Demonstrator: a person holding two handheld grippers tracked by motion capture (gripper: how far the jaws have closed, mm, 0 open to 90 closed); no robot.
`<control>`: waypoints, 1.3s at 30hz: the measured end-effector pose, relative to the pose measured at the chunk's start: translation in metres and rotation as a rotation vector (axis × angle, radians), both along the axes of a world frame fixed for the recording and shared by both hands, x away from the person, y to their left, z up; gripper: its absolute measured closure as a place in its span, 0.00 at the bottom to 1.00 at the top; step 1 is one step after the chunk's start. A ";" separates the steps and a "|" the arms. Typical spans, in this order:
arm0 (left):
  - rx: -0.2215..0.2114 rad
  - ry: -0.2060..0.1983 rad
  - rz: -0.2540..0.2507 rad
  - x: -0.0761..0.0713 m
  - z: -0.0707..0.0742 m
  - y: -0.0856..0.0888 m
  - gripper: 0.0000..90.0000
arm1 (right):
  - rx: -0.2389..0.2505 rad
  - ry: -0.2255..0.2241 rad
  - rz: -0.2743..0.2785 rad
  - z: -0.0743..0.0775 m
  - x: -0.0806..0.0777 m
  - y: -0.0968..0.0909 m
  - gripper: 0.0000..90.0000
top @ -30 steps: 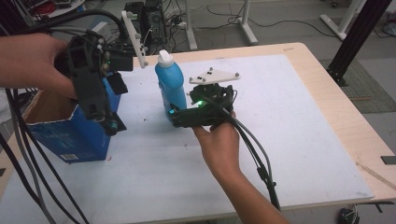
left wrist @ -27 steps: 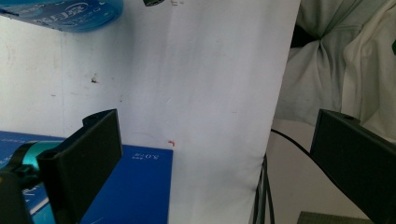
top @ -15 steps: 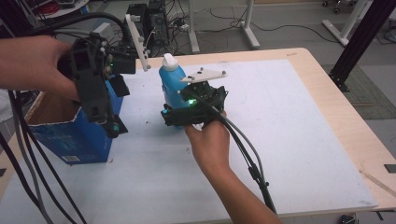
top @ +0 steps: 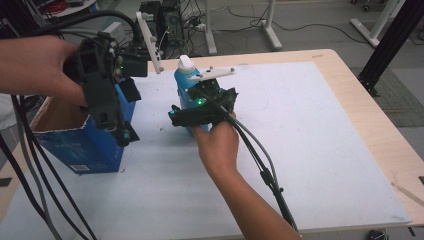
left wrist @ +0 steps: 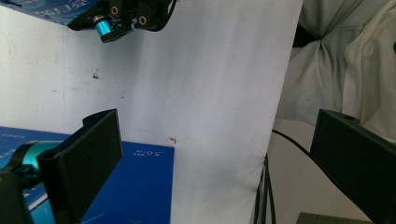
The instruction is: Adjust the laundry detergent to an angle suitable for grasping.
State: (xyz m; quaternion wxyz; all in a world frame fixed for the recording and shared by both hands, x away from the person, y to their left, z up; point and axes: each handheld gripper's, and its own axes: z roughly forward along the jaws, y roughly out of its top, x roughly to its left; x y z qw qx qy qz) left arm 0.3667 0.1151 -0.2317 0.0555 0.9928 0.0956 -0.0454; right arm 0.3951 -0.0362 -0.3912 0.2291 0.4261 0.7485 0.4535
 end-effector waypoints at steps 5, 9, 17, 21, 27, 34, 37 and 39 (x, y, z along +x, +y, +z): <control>-0.002 0.000 0.002 0.000 0.000 0.001 0.03 | -0.001 0.004 -0.012 -0.004 0.004 0.000 0.02; -0.001 0.001 0.001 0.001 -0.001 0.002 0.03 | 0.006 0.001 -0.021 -0.005 0.006 0.000 0.02; -0.002 0.005 0.001 0.002 -0.003 0.003 0.03 | 0.015 0.009 -0.021 -0.008 0.008 0.003 0.05; -0.002 0.007 0.001 0.003 -0.003 0.003 0.03 | 0.020 -0.001 -0.027 -0.007 0.007 0.003 0.13; -0.002 0.007 -0.003 0.002 -0.003 0.002 0.02 | 0.025 -0.002 -0.023 -0.006 0.007 0.002 0.19; -0.002 0.009 0.001 0.003 -0.003 0.003 0.03 | 0.026 0.005 -0.030 -0.006 0.008 0.001 0.21; -0.003 0.010 0.003 0.003 -0.004 0.003 0.03 | 0.027 0.006 -0.030 -0.006 0.009 0.001 0.21; -0.004 0.010 0.004 0.003 -0.004 0.003 0.02 | 0.027 0.000 -0.019 -0.006 0.009 0.001 0.34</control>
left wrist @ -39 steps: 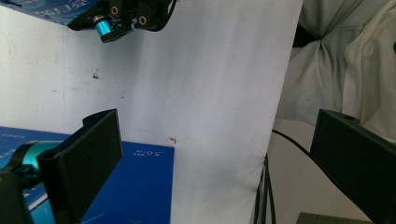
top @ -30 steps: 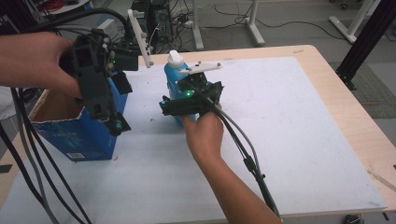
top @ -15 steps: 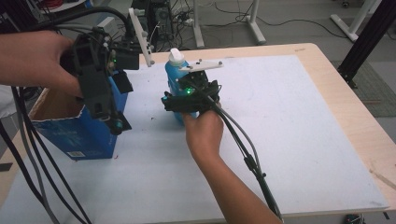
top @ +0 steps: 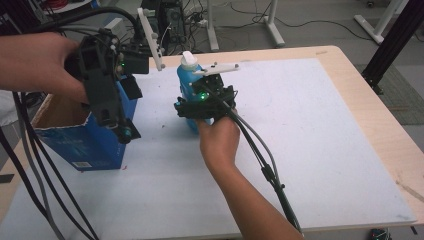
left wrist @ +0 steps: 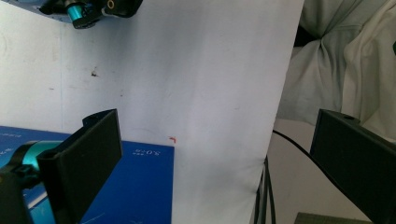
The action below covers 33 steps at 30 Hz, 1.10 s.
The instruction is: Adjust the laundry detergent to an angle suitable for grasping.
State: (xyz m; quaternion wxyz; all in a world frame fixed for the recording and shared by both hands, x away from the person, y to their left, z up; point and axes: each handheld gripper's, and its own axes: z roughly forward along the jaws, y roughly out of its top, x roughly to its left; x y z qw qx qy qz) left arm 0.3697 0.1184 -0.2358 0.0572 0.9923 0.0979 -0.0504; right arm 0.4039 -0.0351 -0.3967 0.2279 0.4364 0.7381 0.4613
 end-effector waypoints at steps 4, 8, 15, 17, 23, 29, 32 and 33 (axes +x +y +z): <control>0.001 0.003 0.002 0.000 -0.001 0.000 0.02 | 0.004 -0.006 0.001 0.001 0.000 0.001 0.34; 0.001 0.002 0.003 0.001 0.000 0.001 0.03 | 0.002 -0.009 0.000 0.001 0.000 0.001 0.38; 0.002 0.003 0.004 0.001 0.000 0.001 0.03 | 0.004 -0.014 -0.005 0.002 0.000 0.001 0.44; 0.001 0.003 0.004 0.001 0.000 0.001 0.03 | 0.002 -0.017 0.000 0.002 -0.001 0.001 0.46; 0.001 0.001 0.006 0.000 0.000 0.002 0.03 | 0.007 -0.016 -0.004 0.002 -0.001 0.002 0.48; 0.000 0.001 0.009 0.000 0.000 0.003 0.03 | 0.004 -0.021 0.004 0.002 -0.001 0.001 0.48; -0.005 -0.001 0.009 0.000 0.001 0.004 0.02 | 0.008 -0.015 0.013 0.003 0.000 0.000 0.49; -0.008 -0.001 0.009 0.000 0.001 0.004 0.03 | 0.005 -0.013 0.016 0.003 -0.001 0.000 0.49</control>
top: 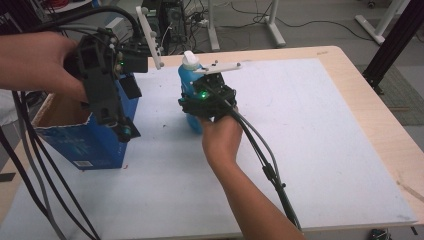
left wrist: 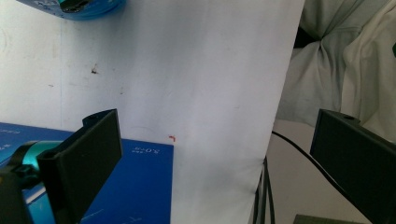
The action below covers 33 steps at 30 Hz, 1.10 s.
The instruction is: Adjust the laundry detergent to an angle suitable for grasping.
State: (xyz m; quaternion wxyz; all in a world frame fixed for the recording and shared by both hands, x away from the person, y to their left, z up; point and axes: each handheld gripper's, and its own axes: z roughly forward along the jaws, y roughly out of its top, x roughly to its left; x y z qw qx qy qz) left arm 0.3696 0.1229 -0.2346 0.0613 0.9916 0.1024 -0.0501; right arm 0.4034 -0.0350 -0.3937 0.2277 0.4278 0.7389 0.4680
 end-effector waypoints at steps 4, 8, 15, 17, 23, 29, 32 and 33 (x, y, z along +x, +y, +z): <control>0.002 0.001 0.004 0.000 0.001 0.000 0.03 | -0.012 0.006 0.019 0.002 0.000 -0.002 0.49; -0.001 -0.001 0.002 -0.001 0.001 -0.001 0.03 | -0.030 0.002 0.030 0.005 -0.002 -0.004 0.49; 0.001 -0.005 0.000 -0.002 0.001 -0.004 0.03 | -0.032 -0.002 0.061 0.015 -0.006 -0.014 0.49; -0.001 -0.006 0.001 -0.002 0.001 -0.005 0.03 | -0.042 -0.003 0.075 0.018 -0.008 -0.018 0.49; 0.000 -0.009 -0.002 -0.003 0.002 -0.008 0.03 | -0.064 -0.008 0.109 0.026 -0.010 -0.032 0.49; -0.003 -0.017 -0.008 -0.003 0.003 -0.012 0.03 | -0.062 -0.005 0.120 0.033 -0.012 -0.046 0.49; -0.004 -0.018 -0.010 -0.003 0.002 -0.014 0.03 | -0.061 -0.008 0.137 0.035 -0.012 -0.052 0.49; -0.005 -0.019 -0.014 -0.003 0.002 -0.015 0.03 | -0.063 -0.006 0.142 0.035 -0.012 -0.054 0.49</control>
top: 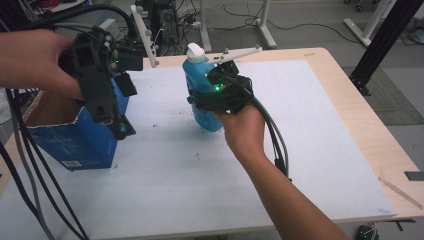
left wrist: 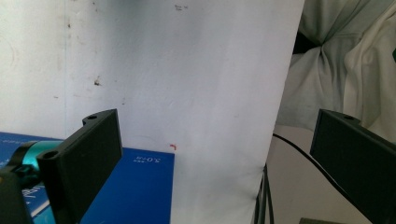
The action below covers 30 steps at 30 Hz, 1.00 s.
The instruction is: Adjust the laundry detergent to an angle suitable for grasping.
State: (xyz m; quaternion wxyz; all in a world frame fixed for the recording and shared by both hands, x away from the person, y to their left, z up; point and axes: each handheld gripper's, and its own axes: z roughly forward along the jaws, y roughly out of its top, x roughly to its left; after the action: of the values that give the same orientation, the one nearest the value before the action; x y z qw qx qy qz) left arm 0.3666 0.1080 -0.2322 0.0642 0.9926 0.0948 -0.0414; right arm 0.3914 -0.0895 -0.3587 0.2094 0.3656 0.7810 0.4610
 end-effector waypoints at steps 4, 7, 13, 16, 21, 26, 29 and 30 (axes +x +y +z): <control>0.002 0.000 -0.001 0.000 0.000 -0.003 0.03 | -0.014 -0.005 0.020 0.001 0.000 -0.008 0.49; 0.003 -0.001 -0.005 0.001 -0.001 -0.004 0.03 | -0.008 -0.004 0.045 0.004 0.001 -0.015 0.49; 0.006 -0.001 -0.005 0.003 -0.002 -0.007 0.03 | -0.017 0.008 0.119 0.006 0.004 -0.027 0.49; 0.009 -0.001 -0.007 0.003 -0.003 -0.008 0.03 | -0.001 0.022 0.151 0.006 0.007 -0.034 0.49; 0.012 0.000 -0.008 0.004 -0.004 -0.010 0.03 | 0.035 0.041 0.205 0.007 0.010 -0.043 0.49; 0.015 -0.002 -0.008 0.004 -0.004 -0.010 0.03 | 0.045 0.044 0.266 0.009 0.014 -0.052 0.49; 0.013 -0.001 -0.004 0.004 -0.005 -0.009 0.03 | 0.032 0.038 0.307 0.011 0.016 -0.056 0.49; 0.014 -0.001 -0.003 0.005 -0.006 -0.009 0.02 | 0.031 0.038 0.321 0.012 0.017 -0.058 0.49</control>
State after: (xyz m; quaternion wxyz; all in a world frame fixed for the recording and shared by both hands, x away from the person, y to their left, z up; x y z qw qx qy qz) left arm 0.3711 0.0987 -0.2378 0.0574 0.9931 0.0937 -0.0406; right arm 0.4082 -0.1473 -0.3467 0.1123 0.2478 0.8260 0.4937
